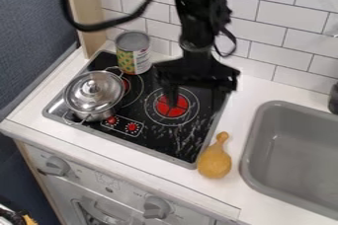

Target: Move the can from the left to the right of stove.

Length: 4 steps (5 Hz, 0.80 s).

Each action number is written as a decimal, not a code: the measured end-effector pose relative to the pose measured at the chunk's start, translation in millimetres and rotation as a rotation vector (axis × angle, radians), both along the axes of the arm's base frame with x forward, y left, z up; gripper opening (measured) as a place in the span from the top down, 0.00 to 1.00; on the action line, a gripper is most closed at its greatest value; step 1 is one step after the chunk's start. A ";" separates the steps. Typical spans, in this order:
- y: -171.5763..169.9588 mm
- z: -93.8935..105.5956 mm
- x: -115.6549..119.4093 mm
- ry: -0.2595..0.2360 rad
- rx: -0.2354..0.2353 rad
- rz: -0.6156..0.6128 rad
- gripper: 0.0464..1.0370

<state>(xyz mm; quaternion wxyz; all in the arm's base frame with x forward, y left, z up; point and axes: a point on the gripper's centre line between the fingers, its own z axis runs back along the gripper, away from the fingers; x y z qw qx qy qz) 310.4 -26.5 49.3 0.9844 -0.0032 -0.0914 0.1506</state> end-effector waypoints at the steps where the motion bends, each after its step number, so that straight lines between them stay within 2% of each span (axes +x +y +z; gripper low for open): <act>1: 32.5 13.0 1.4 -0.029 0.015 0.119 0.04; 2: 73.4 21.3 5.8 -0.061 0.014 0.258 0.04; 3: 111.4 35.0 13.7 -0.118 0.007 0.424 0.04; 4: 145.0 33.5 18.6 -0.138 0.005 0.564 0.04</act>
